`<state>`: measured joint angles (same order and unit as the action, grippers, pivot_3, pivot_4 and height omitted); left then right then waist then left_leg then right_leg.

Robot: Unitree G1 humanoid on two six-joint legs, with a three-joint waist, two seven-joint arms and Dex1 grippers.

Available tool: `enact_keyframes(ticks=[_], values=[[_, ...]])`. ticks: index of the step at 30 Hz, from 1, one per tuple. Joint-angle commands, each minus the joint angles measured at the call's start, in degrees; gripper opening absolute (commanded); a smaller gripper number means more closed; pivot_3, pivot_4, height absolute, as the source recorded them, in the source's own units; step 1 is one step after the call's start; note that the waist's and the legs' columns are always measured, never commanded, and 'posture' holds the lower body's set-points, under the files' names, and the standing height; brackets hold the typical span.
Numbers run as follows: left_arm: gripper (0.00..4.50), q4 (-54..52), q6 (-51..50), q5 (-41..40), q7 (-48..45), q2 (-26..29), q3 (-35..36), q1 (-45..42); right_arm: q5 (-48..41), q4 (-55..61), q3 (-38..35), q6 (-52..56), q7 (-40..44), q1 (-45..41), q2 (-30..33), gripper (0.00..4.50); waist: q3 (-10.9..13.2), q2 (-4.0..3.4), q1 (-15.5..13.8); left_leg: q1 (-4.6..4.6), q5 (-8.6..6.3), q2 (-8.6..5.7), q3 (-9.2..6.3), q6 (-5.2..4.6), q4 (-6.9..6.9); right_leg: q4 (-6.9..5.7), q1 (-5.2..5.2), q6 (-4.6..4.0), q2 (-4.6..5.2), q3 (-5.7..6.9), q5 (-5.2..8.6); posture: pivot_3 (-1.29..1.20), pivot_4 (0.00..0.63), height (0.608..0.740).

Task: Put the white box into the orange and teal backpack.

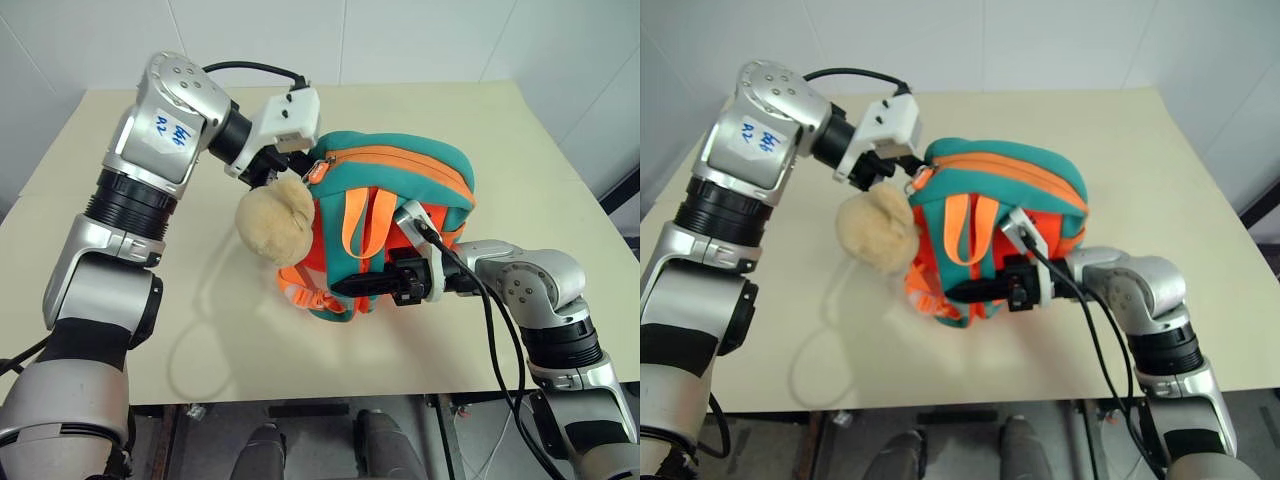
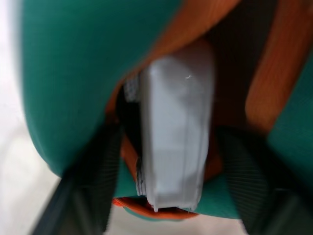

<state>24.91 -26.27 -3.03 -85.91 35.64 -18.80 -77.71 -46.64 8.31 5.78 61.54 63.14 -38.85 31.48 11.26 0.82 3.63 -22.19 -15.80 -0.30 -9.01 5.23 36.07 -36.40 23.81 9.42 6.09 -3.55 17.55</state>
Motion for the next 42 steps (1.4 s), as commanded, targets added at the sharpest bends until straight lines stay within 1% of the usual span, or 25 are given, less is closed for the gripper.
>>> enact_keyframes(ticks=[1, 8, 12, 15, 19, 20, 21, 24, 29, 33, 34, 36, 42], values=[[4.49, -2.4, -0.6, -4.2, -2.1, 2.8, 5.4, -1.2, -1.1, 1.6, 0.0, 0.3, -0.3, 0.6, -0.2, 0.20, 0.0, 0.00, 0.0, 0.00, 0.00, 0.00, -0.01, 0.00, 0.01, -0.01, 0.00, 0.00, 0.00, 0.00, 0.00, 0.00, 0.150, 0.740], [4.49, -1.8, 1.9, -8.6, -5.5, 8.7, 9.6, -0.1, -1.2, 1.7, -0.1, 0.2, -0.3, 0.8, -0.2, 0.20, 0.0, 0.00, -0.2, 0.01, 0.00, 0.00, -0.01, 0.00, 0.04, -0.03, -0.01, 0.00, 0.01, 0.00, 0.00, 0.00, 0.150, 0.740], [4.49, -1.8, 3.7, -11.3, -5.7, 10.6, 11.3, 1.5, -1.2, 1.8, -0.1, 0.1, -0.4, 1.0, -0.3, 0.20, 0.0, 0.00, -0.2, 0.04, 0.00, 0.00, -0.02, 0.00, 0.04, -0.06, -0.01, 0.00, 0.00, 0.00, 0.00, 0.00, 0.150, 0.740], [4.49, 1.3, 4.4, -13.3, -2.8, 13.1, 15.4, 4.9, -1.1, 1.7, -0.3, -0.1, -0.5, 1.1, -0.4, 0.20, 0.0, -0.01, 0.0, 0.06, 0.00, 0.00, -0.02, 0.00, 0.06, -0.07, -0.02, 0.00, 0.01, -0.01, 0.00, 0.00, 0.150, 0.740], [4.49, 1.4, 5.0, -15.1, -2.5, 14.3, 17.5, 10.4, -1.1, 1.6, -0.4, -0.2, -0.7, 1.2, -0.5, 0.20, 0.0, 0.00, 0.2, 0.10, 0.00, 0.02, -0.02, 0.00, 0.05, -0.13, -0.01, -0.01, -0.02, -0.02, 0.00, 0.00, 0.150, 0.740], [4.12, 1.3, 5.4, -15.2, -2.4, 14.3, 17.7, 11.6, -1.1, 1.5, -0.4, -0.2, -0.7, 1.2, -0.5, 0.20, 0.0, 0.00, 0.1, 0.09, 0.00, 0.02, -0.03, 0.00, 0.09, -0.14, -0.02, -0.01, -0.01, -0.02, 0.00, 0.00, 0.150, 0.740], [3.95, 0.9, 6.1, -15.3, -2.8, 14.2, 17.8, 13.0, -1.0, 1.4, -0.4, -0.2, -0.7, 1.1, -0.5, 0.20, 0.0, 0.00, 0.0, 0.09, 0.00, 0.02, -0.03, 0.00, 0.11, -0.14, -0.03, -0.02, -0.01, -0.02, 0.00, 0.00, 0.150, 0.740], [3.06, 0.5, 9.2, -15.0, -1.5, 12.7, 17.6, 15.4, -0.9, 1.2, -0.5, -0.4, -0.7, 0.9, -0.4, 0.20, 0.0, 0.00, -0.3, 0.09, 0.00, 0.02, -0.03, 0.00, 0.11, -0.12, -0.04, -0.02, -0.02, -0.02, 0.00, 0.00, 0.150, 0.740], [1.52, 1.9, 12.5, -14.6, 0.9, 8.1, 17.5, 14.6, -0.8, 1.0, -0.5, -0.4, -0.7, 0.6, -0.3, 0.20, 0.0, 0.00, -0.5, 0.09, 0.01, 0.01, -0.03, 0.01, 0.14, -0.10, -0.04, -0.02, -0.01, -0.02, 0.00, 0.00, 0.150, 0.740], [0.25, 3.7, 14.1, -14.2, 1.8, 5.7, 17.7, 13.4, -0.9, 1.2, -0.6, -0.3, -1.0, 0.7, -0.4, 0.20, 0.0, 0.00, -0.2, 0.10, 0.01, 0.02, -0.02, 0.01, 0.12, -0.11, -0.03, -0.02, -0.02, -0.02, 0.00, 0.00, 0.150, 0.740], [0.01, 4.4, 14.8, -14.0, 2.4, 4.8, 17.7, 13.0, -1.0, 1.3, -0.6, -0.2, -1.2, 0.8, -0.5, 0.20, 0.0, 0.00, -0.2, 0.10, 0.01, 0.02, -0.02, 0.01, 0.12, -0.11, -0.02, -0.02, -0.02, -0.02, 0.00, 0.00, 0.150, 0.740], [0.01, 5.9, 16.2, -13.0, 3.8, 3.3, 17.2, 12.5, -1.2, 1.7, -0.9, 0.0, -1.6, 1.1, -0.6, 0.20, 0.0, 0.00, -0.3, 0.10, 0.01, 0.01, -0.02, 0.01, 0.13, -0.10, -0.03, -0.02, -0.01, -0.02, 0.00, 0.00, 0.150, 0.740], [0.01, 7.1, 17.4, -12.0, 3.3, 1.6, 15.9, 14.1, -1.8, 2.2, -1.6, 0.3, -2.5, 1.3, -0.3, 0.20, 0.0, 0.00, -0.3, 0.10, 0.01, 0.01, -0.03, 0.01, 0.13, -0.10, -0.02, -0.02, -0.02, -0.01, 0.00, 0.00, 0.150, 0.740]])
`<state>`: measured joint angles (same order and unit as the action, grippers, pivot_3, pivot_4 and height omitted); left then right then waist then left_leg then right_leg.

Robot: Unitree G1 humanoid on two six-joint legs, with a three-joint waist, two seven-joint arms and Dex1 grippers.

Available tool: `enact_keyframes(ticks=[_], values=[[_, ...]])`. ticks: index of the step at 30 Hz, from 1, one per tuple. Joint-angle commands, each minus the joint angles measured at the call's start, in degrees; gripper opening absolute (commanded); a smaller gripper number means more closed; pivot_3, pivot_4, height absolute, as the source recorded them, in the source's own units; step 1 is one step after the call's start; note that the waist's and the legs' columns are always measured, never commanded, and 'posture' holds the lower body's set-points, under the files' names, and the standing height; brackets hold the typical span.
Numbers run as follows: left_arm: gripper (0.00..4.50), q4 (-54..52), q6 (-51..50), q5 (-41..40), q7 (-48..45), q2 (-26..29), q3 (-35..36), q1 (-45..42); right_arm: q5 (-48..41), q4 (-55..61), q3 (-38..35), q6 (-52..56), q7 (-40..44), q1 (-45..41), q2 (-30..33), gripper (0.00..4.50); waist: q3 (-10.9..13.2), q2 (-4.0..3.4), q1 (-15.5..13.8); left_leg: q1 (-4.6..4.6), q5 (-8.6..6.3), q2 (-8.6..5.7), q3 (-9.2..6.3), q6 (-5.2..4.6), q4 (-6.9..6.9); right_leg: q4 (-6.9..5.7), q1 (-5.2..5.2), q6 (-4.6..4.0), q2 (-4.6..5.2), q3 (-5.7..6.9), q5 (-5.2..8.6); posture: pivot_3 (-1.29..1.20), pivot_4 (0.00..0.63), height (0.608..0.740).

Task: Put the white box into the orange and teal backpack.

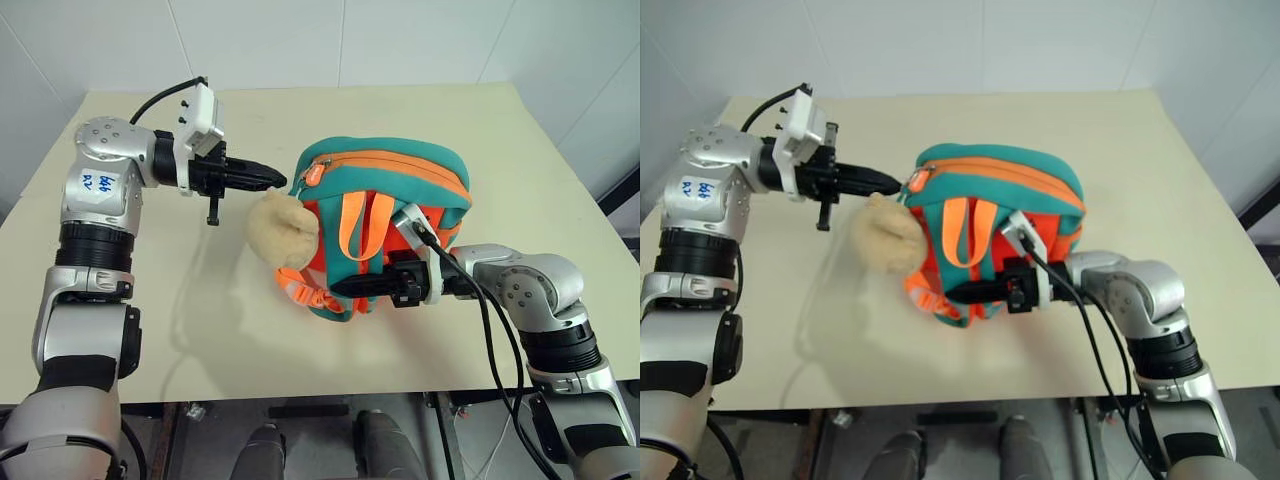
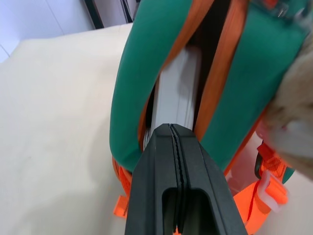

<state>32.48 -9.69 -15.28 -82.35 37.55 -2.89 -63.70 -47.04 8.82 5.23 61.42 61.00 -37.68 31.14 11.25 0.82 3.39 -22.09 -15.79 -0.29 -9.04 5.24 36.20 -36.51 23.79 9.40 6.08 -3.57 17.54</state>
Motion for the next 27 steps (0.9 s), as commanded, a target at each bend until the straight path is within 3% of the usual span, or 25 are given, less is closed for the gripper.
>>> enact_keyframes(ticks=[1, 15, 21, 24, 27], values=[[0.01, -0.5, 0.6, 0.2, -0.4, -0.5, -0.1, 0.3, -1.4, 1.7, -1.1, 0.4, -0.4, 0.2, 0.1, 0.20, 0.0, 0.00, -0.1, 0.00, 0.00, 0.00, 0.00, 0.00, 0.00, 0.00, 0.00, 0.00, 0.01, 0.00, 0.00, 0.00, 0.150, 0.740], [0.01, -0.5, 3.0, 2.7, 7.3, -10.3, -2.3, 2.6, -1.6, 1.4, -1.1, 0.5, -1.2, -0.5, -0.9, 0.20, 0.0, 0.00, -0.4, -0.01, 0.00, -0.02, 0.00, 0.00, 0.04, 0.08, -0.01, 0.00, 0.01, 0.00, 0.00, 0.00, 0.150, 0.740], [0.01, -6.2, -5.2, -2.4, 6.5, -6.2, 2.5, 2.0, -2.4, 2.4, -1.6, 0.9, -2.2, 0.4, -0.9, 0.20, 0.0, 0.00, 0.0, 0.00, 0.00, -0.01, 0.00, 0.00, -0.02, 0.05, 0.01, 0.00, 0.00, 0.00, 0.00, 0.00, 0.150, 0.740], [0.64, -8.1, -7.7, -3.0, 6.0, -0.6, 4.7, 1.9, -2.6, 2.7, -1.7, 0.8, -2.5, 1.0, -0.7, 0.20, 0.0, 0.00, 0.4, 0.00, 0.00, -0.01, 0.00, 0.00, -0.05, 0.04, 0.01, 0.00, 0.01, -0.01, 0.00, 0.00, 0.150, 0.740], [1.55, -9.6, -8.1, -3.1, 5.7, 3.8, 6.3, 2.2, -2.6, 2.5, -1.6, 0.5, -2.6, 1.1, -0.8, 0.20, 0.0, 0.00, 0.2, 0.01, 0.00, 0.00, 0.00, 0.00, -0.06, 0.05, 0.00, 0.00, 0.01, -0.01, 0.00, 0.00, 0.150, 0.740]])
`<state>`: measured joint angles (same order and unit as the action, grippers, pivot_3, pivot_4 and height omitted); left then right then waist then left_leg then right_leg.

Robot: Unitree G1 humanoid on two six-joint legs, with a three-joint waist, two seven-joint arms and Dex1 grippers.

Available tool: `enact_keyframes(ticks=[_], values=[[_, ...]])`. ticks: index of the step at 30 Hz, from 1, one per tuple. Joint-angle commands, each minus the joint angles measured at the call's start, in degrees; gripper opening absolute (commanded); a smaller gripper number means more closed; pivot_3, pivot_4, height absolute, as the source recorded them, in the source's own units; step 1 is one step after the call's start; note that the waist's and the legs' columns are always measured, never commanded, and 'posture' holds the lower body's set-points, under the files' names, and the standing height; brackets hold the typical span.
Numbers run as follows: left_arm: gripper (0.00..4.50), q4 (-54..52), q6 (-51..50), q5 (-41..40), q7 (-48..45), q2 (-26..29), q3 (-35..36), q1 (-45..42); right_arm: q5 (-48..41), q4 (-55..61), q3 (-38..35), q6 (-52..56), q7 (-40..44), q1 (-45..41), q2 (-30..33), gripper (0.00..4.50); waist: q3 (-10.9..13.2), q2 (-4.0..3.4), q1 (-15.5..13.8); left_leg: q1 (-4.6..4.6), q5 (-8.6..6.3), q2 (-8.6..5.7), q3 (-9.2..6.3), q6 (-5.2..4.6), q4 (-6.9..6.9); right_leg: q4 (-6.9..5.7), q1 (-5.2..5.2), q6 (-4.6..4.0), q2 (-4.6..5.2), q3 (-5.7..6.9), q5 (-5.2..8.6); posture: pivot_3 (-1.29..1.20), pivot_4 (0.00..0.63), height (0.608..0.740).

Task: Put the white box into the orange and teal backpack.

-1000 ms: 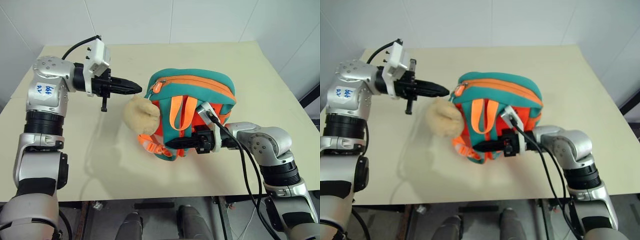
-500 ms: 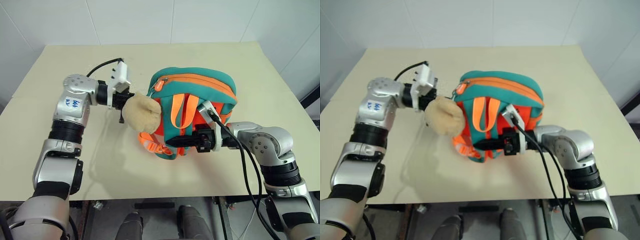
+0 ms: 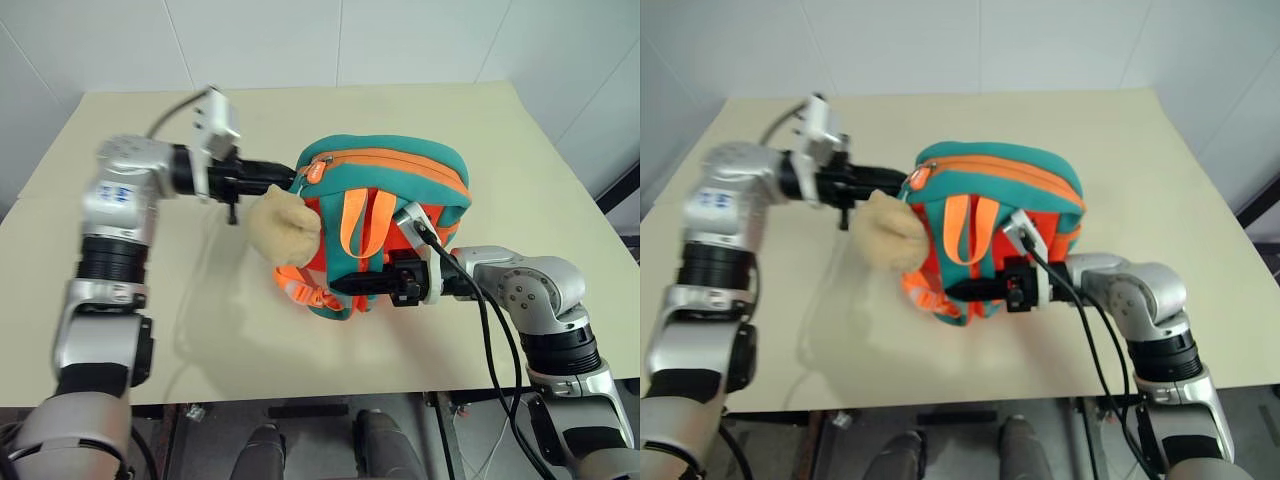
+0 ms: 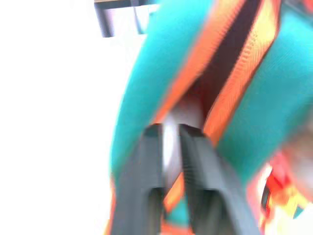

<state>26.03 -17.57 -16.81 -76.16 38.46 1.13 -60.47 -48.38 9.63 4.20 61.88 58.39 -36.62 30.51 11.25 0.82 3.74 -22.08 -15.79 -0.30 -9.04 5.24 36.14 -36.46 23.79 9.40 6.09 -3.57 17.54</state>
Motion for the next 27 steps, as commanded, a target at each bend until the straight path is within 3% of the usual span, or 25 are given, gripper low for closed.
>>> enact_keyframes(ticks=[1, 9, 17, 24, 27], values=[[1.87, -3.3, -0.5, -1.6, -0.5, 3.9, 2.7, -1.0, -1.3, 1.7, -0.5, -0.1, 0.1, 0.0, -0.2, 0.20, 0.0, 0.00, -0.3, -0.01, 0.00, 0.00, 0.00, 0.00, 0.02, 0.01, -0.01, 0.00, 0.00, 0.00, 0.00, 0.00, 0.150, 0.740], [4.41, -10.3, -11.4, -8.7, -2.8, 9.0, 6.1, 1.5, -0.6, 0.6, 0.4, -1.1, 1.1, -0.4, -0.3, 0.20, 0.0, 0.00, -0.5, 0.00, 0.00, 0.00, -0.01, 0.00, 0.02, 0.02, -0.02, 0.00, 0.00, 0.00, 0.00, 0.00, 0.150, 0.740], [4.46, -23.4, -26.4, -18.2, -6.1, 14.1, 6.1, 7.0, -0.2, 0.1, 0.8, -1.4, 1.7, -0.8, -0.2, 0.20, 0.0, 0.00, -0.2, 0.00, 0.00, 0.02, 0.00, 0.00, -0.03, 0.01, -0.01, 0.00, -0.01, 0.00, 0.00, 0.00, 0.150, 0.740], [4.46, -24.0, -36.8, -23.3, -5.0, 15.7, 5.3, 4.0, 0.4, -0.4, 1.3, -1.9, 1.9, -1.1, -0.6, 0.20, 0.0, 0.00, -0.5, 0.01, 0.00, 0.02, -0.01, -0.01, 0.02, 0.06, -0.02, -0.02, -0.04, 0.00, 0.00, 0.00, 0.150, 0.740], [4.46, -25.9, -38.2, -21.3, -7.2, 18.7, 0.8, 4.5, 0.5, -0.6, 1.4, -2.3, 1.8, -1.1, -0.9, 0.20, 0.0, 0.00, -0.1, 0.02, 0.00, 0.03, -0.01, -0.01, -0.01, 0.05, -0.02, -0.02, -0.06, -0.01, 0.00, 0.00, 0.150, 0.740]])
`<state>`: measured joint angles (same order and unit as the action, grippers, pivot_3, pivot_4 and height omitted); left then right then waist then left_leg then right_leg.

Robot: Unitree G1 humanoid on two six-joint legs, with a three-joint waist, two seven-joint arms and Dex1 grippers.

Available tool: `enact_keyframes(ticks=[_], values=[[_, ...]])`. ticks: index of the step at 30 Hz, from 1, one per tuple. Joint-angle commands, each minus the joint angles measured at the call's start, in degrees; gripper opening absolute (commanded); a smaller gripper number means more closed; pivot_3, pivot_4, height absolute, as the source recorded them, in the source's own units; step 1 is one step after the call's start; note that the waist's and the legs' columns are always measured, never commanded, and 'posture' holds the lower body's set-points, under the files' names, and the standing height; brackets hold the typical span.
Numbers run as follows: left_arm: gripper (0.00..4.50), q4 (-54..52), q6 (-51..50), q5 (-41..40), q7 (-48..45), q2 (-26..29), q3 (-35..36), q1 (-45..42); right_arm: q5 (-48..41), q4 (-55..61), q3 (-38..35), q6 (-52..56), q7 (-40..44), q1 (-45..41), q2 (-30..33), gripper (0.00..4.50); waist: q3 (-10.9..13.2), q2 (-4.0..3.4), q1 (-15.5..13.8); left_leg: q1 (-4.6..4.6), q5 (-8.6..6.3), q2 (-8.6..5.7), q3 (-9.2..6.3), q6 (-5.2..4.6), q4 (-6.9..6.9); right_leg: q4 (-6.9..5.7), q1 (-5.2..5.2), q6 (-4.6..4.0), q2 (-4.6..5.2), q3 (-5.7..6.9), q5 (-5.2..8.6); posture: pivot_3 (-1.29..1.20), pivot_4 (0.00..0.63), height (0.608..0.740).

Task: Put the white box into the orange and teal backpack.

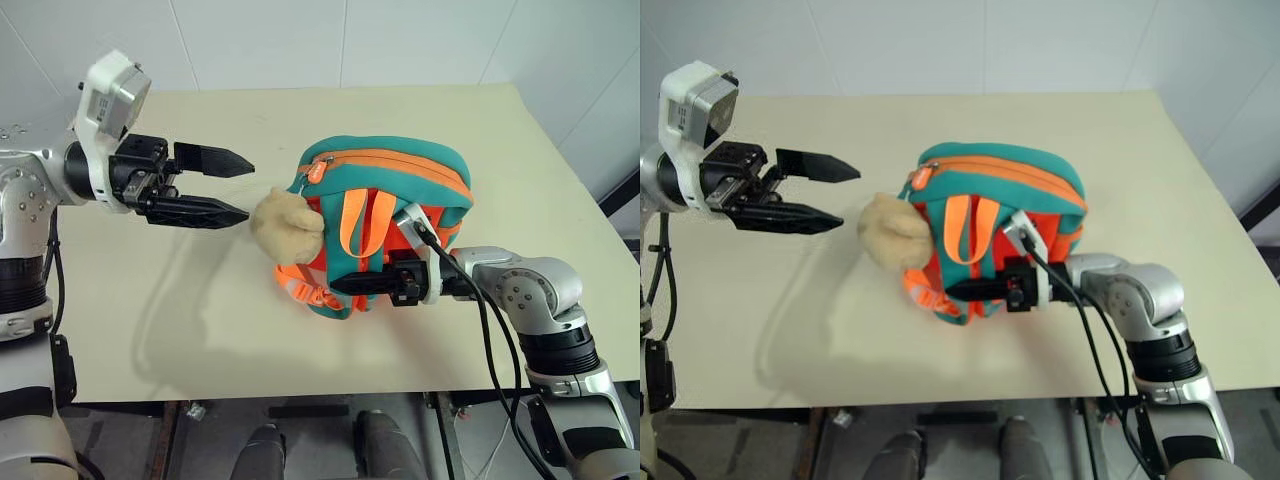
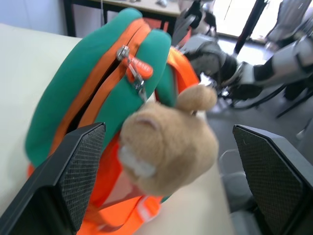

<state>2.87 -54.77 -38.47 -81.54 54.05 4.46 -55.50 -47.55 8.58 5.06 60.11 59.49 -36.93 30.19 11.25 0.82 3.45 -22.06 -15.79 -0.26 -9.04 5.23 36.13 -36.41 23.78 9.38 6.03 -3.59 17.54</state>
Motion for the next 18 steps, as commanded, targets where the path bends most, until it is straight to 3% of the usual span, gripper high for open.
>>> enact_keyframes(ticks=[1, 16, 18], values=[[4.46, -3.4, -1.4, 0.7, -2.1, 3.7, -3.9, -0.2, -0.3, 0.5, 0.6, -0.6, 0.6, -0.7, -0.7, 0.20, 0.0, -0.01, 0.2, 0.02, 0.00, 0.01, 0.01, 0.00, -0.05, 0.02, 0.00, 0.00, -0.01, -0.02, 0.00, 0.00, 0.150, 0.740], [4.46, -7.7, -3.3, -1.3, 3.8, -4.4, -8.6, -0.6, -0.2, 1.2, 0.0, -0.3, -0.4, -0.2, -1.8, 0.20, 0.0, -0.01, 0.0, 0.01, 0.00, 0.04, 0.01, 0.01, -0.07, 0.07, 0.01, -0.03, -0.04, -0.02, 0.01, 0.00, 0.150, 0.740], [4.05, -8.6, -2.8, -0.5, 3.7, -4.0, -9.3, 0.1, -0.3, 1.3, -0.1, -0.3, -0.5, -0.2, -1.8, 0.20, 0.0, -0.01, 0.0, 0.01, 0.00, 0.04, 0.01, 0.01, -0.07, 0.07, 0.01, -0.03, -0.04, -0.02, 0.01, 0.00, 0.150, 0.740]])
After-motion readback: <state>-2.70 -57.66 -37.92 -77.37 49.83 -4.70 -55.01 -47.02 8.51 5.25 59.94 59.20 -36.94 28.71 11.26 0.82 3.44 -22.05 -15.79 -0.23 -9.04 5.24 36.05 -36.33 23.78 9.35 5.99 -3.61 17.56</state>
